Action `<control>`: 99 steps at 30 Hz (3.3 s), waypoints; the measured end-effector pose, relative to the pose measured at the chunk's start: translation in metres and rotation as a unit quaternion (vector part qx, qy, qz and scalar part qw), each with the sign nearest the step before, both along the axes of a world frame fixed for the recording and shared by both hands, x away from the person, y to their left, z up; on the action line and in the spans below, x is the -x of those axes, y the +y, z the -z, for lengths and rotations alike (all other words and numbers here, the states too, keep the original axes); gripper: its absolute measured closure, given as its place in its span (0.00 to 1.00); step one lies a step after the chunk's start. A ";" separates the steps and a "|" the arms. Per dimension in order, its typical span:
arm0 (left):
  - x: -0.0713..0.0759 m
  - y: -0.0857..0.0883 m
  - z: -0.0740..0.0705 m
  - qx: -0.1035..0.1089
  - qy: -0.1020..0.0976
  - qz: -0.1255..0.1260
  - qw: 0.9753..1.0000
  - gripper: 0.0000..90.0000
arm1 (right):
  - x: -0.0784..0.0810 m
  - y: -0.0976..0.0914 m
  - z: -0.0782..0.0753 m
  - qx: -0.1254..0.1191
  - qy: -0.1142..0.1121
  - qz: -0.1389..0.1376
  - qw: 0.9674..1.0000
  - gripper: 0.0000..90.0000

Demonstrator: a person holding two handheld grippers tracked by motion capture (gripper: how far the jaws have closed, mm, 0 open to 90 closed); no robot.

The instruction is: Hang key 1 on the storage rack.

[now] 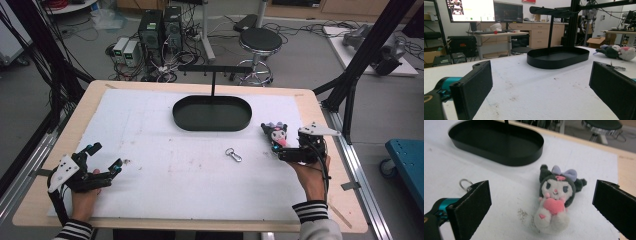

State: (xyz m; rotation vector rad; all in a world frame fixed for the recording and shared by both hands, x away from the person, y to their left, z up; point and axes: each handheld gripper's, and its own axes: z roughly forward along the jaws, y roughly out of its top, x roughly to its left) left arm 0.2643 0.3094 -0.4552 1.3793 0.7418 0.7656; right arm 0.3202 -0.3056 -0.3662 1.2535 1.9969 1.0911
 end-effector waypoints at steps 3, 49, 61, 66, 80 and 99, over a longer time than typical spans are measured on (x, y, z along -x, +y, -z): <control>0.000 0.000 0.000 0.001 0.000 0.000 1.000 0.06 | -0.010 0.002 -0.001 0.031 0.033 0.000 0.999 0.01; 0.000 0.000 0.000 0.000 0.001 0.000 1.000 0.06 | -0.066 0.010 0.033 0.119 0.228 0.035 0.966 0.40; 0.000 0.000 0.000 0.000 0.000 0.000 1.000 0.06 | -0.069 0.011 0.036 0.122 0.248 0.040 0.960 0.56; 0.000 0.000 0.000 0.000 0.001 0.000 1.000 0.06 | -0.069 0.009 0.035 0.119 0.250 0.038 0.960 0.60; 0.000 0.000 0.000 0.000 0.001 0.000 1.000 0.06 | -0.065 0.010 0.024 0.112 0.204 0.021 0.972 0.64; 0.000 0.000 0.000 -0.002 0.000 0.000 1.000 0.06 | -0.056 0.016 -0.009 0.049 0.088 -0.035 0.994 0.63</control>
